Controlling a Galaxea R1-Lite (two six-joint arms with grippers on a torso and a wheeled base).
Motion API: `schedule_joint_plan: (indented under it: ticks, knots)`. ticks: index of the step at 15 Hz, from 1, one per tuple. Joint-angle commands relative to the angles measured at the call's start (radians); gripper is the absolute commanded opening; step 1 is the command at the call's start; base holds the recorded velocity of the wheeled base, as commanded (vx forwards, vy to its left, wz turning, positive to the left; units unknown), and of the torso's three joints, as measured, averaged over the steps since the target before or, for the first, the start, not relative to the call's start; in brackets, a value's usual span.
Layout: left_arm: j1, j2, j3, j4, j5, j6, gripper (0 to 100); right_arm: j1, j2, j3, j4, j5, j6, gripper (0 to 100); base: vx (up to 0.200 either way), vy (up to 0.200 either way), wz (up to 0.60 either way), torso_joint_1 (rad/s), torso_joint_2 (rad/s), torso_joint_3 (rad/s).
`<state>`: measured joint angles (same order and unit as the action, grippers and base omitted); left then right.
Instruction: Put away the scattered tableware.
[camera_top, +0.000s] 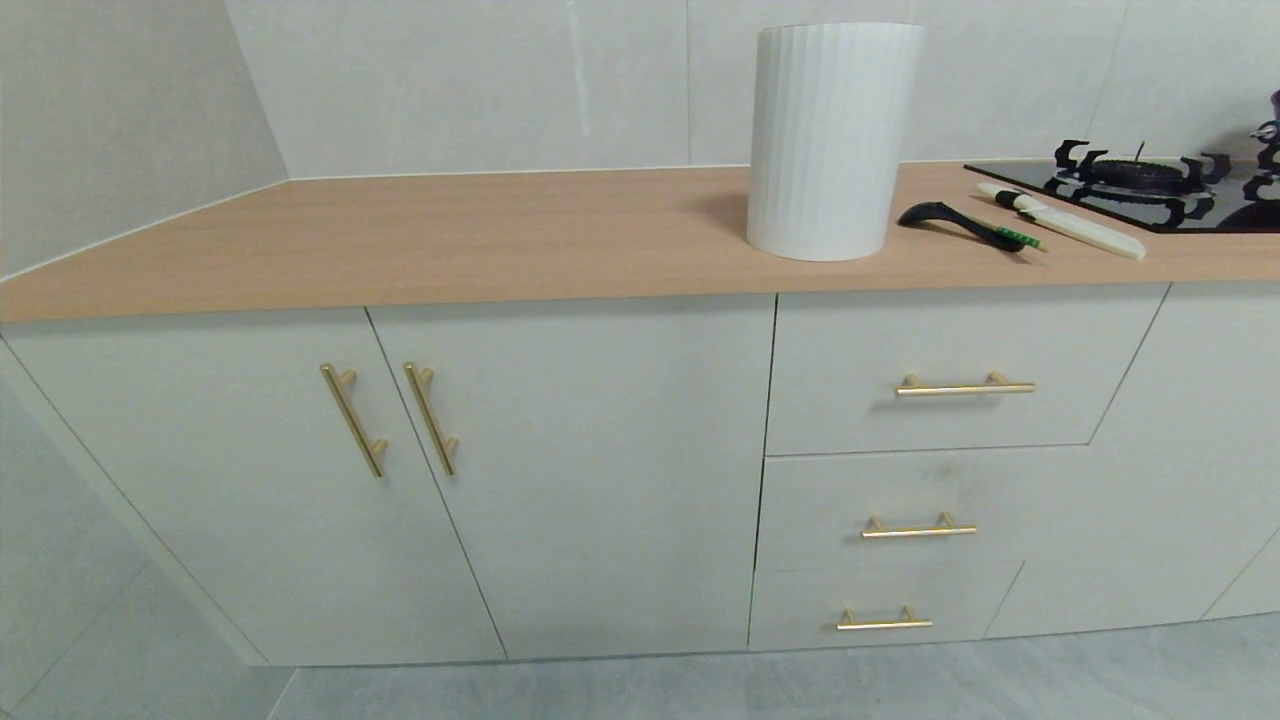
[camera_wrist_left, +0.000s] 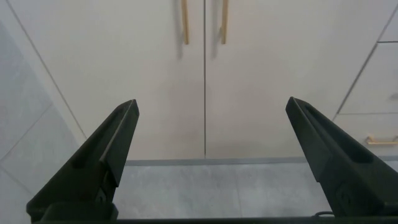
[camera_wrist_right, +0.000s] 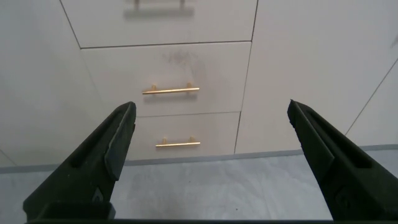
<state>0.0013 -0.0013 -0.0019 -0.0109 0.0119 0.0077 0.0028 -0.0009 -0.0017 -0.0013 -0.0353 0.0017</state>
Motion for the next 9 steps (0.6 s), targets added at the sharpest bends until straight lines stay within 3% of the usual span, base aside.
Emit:
schedule_joint_plan:
  ticks: [1,9]
  knots:
    - [0.0,0.001,0.0,0.0,0.0,0.0,100,0.0,0.001,0.0,0.0,0.0,0.0,100,0.0,0.0,0.0,0.0,0.0,0.0]
    - [0.0,0.001,-0.001,-0.001,0.003,-0.002,100,0.0,0.001,0.0,0.0,0.002,-0.022,100,0.0,0.0,0.0,0.0,0.0,0.0]
